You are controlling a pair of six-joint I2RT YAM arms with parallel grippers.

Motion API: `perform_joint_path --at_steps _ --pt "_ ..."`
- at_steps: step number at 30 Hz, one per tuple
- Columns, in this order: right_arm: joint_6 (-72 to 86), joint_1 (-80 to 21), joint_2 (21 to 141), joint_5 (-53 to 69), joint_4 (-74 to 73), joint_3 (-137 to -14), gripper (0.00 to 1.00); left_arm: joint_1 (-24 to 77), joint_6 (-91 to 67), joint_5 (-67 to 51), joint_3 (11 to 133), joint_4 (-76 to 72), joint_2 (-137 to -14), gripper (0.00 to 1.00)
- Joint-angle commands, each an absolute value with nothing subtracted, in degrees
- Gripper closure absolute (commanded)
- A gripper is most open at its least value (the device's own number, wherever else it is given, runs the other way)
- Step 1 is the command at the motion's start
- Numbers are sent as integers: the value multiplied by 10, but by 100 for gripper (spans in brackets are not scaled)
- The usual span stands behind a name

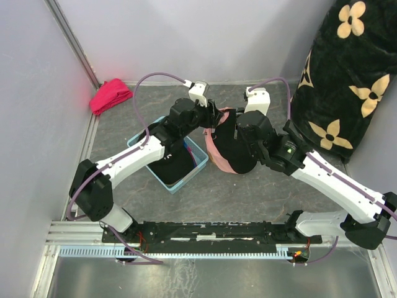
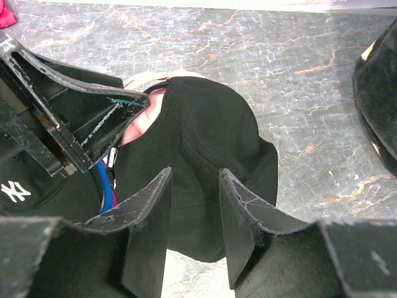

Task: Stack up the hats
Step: Stack the hat on the hat.

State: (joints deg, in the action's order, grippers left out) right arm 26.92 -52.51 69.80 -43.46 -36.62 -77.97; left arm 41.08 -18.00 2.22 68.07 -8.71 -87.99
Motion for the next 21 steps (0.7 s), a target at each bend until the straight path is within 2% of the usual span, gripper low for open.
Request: perform_joint_path --at_steps 1,15,17,21 --pt "264 -527 685 -452 -347 -784 56 407 -141 0 729 -59 -895 47" --pt "259 -526 682 -459 -342 -774 56 402 -108 1 801 15 -946 51" --pt "259 -526 680 -462 -341 -772 56 400 -105 -3 804 15 -950 56" --pt "257 -524 678 -466 -340 -766 56 394 -107 -17 804 5 -949 75"
